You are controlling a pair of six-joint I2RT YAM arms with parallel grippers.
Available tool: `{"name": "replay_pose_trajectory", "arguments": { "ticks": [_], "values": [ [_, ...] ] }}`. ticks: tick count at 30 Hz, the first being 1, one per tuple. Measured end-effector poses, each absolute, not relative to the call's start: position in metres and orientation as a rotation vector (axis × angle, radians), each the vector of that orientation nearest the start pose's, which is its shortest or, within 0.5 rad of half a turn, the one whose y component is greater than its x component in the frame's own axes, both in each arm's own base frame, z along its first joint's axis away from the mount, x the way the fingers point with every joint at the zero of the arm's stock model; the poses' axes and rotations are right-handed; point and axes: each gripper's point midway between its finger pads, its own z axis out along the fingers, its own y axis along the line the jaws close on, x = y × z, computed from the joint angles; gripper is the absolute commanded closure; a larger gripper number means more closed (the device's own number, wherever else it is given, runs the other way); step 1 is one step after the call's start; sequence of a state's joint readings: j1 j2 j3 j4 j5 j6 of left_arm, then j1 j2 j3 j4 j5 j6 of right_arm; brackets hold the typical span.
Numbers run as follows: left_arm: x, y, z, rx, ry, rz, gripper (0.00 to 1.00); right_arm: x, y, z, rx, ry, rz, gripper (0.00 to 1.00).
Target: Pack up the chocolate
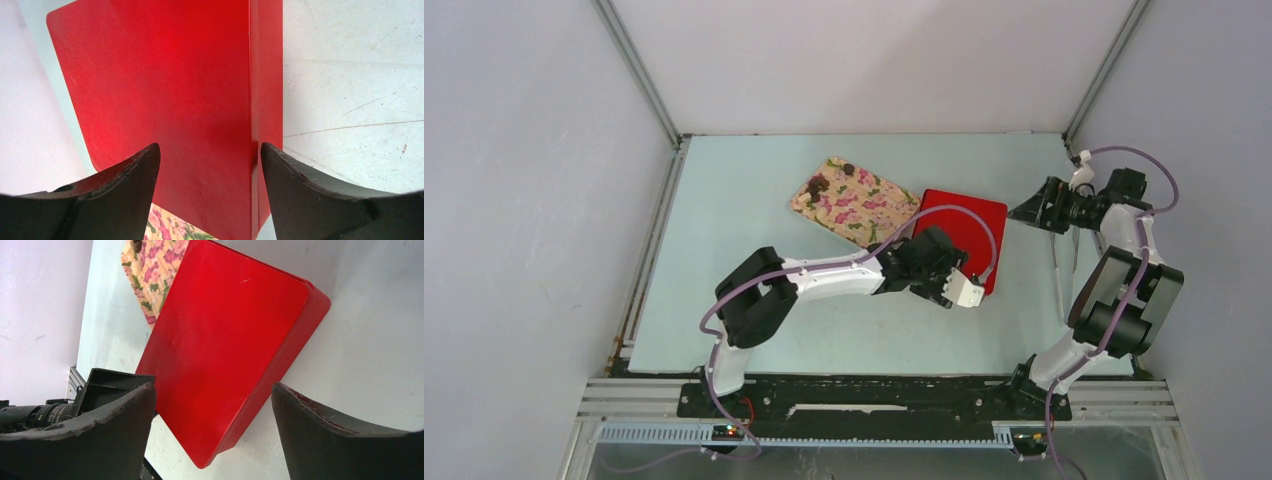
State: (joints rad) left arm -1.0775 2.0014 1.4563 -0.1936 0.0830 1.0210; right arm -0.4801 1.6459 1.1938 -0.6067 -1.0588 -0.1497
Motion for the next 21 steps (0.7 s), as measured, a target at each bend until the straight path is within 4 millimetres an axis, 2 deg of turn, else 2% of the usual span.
{"name": "replay_pose_trajectory", "arguments": {
  "ticks": [3, 7, 12, 14, 16, 18, 20, 21],
  "values": [
    [0.274, -0.464, 0.090, 2.032, 1.122, -0.130, 0.21, 0.364, -0.023, 0.148, 0.057, 2.210, 1.019, 0.25],
    [0.268, -0.454, 0.097, 2.041, 1.150, -0.175, 0.21, 0.364, -0.025, 0.133, 0.096, 2.251, 1.027, 0.28],
    [0.251, -0.429, 0.126, 1.974, 1.262, -0.385, 0.21, 0.361, -0.026, 0.128, 0.118, 2.278, 1.027, 0.27],
    [0.250, -0.418, 0.143, 1.877, 1.357, -0.528, 0.22, 0.358, -0.023, 0.125, 0.115, 2.299, 1.023, 0.34],
    [0.262, -0.407, 0.164, 1.689, 1.492, -0.697, 0.22, 0.355, -0.021, 0.122, 0.112, 2.322, 1.019, 0.41],
    [0.281, -0.400, 0.182, 1.430, 1.624, -0.860, 0.22, 0.353, -0.017, 0.119, 0.101, 2.340, 1.024, 0.43],
    [0.316, -0.383, 0.192, 1.166, 1.734, -0.936, 0.23, 0.352, -0.013, 0.114, 0.095, 2.360, 1.033, 0.44],
    [0.327, -0.378, 0.193, 1.075, 1.774, -0.962, 0.23, 0.351, -0.012, 0.111, 0.096, 2.369, 1.036, 0.45]
  ]
}}
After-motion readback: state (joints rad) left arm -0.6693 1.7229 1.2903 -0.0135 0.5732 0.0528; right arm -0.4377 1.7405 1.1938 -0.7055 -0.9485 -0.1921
